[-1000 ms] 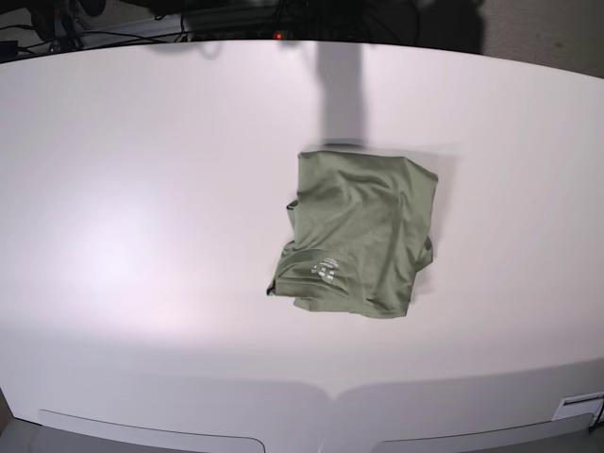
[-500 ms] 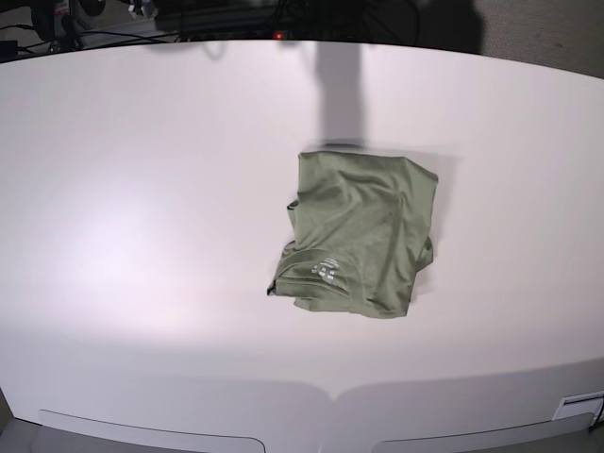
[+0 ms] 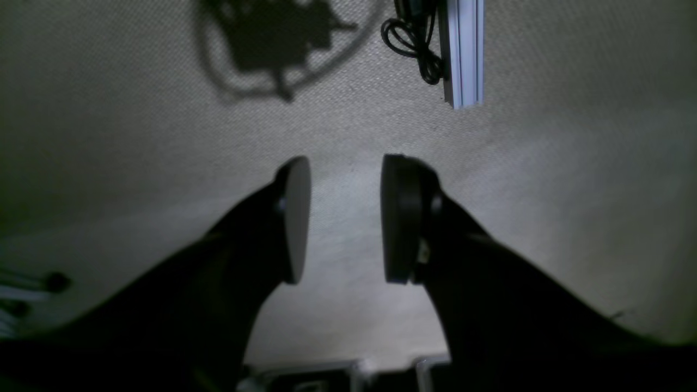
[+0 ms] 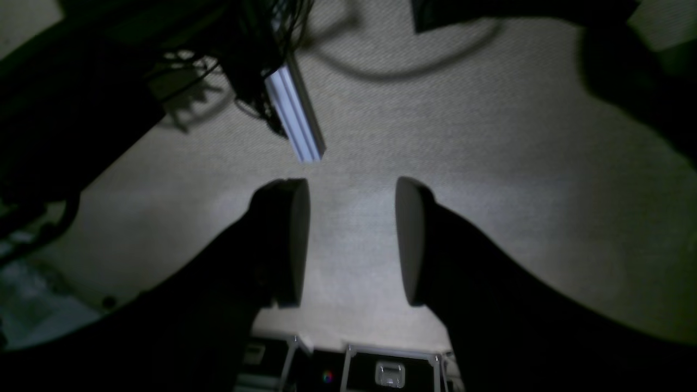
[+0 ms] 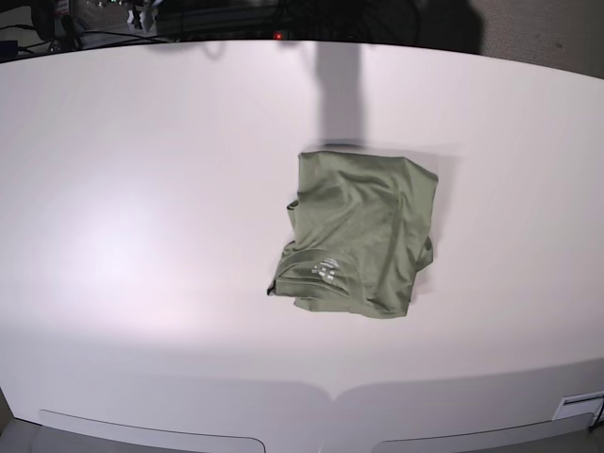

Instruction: Fold the T-shirt properly

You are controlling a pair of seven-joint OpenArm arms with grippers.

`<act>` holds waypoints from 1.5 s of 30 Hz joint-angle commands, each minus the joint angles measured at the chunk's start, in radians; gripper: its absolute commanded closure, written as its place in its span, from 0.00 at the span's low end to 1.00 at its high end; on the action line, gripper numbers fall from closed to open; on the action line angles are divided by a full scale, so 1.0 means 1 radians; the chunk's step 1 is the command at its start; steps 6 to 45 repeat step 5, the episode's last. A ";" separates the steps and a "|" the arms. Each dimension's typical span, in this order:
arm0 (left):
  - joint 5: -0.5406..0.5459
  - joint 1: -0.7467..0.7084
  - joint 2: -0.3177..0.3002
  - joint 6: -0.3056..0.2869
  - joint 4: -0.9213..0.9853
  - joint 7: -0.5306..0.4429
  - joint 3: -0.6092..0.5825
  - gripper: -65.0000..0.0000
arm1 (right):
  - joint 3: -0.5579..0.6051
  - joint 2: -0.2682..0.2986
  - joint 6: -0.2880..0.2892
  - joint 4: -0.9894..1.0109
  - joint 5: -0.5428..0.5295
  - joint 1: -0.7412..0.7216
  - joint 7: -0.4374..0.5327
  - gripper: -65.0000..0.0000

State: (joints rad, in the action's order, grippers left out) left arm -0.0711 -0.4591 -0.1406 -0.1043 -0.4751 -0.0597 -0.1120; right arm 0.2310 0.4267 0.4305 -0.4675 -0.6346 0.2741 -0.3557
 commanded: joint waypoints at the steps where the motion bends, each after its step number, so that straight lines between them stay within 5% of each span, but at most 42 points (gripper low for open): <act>1: 0.019 0.002 -0.006 0.004 -0.003 -0.009 0.001 0.67 | -0.002 0.014 0.006 -0.008 -0.005 0.005 0.008 0.59; 45: 0.055 0.035 -0.006 0.004 -0.003 -0.009 0.001 0.67 | -0.002 0.013 0.007 -0.011 -0.010 0.005 0.036 0.59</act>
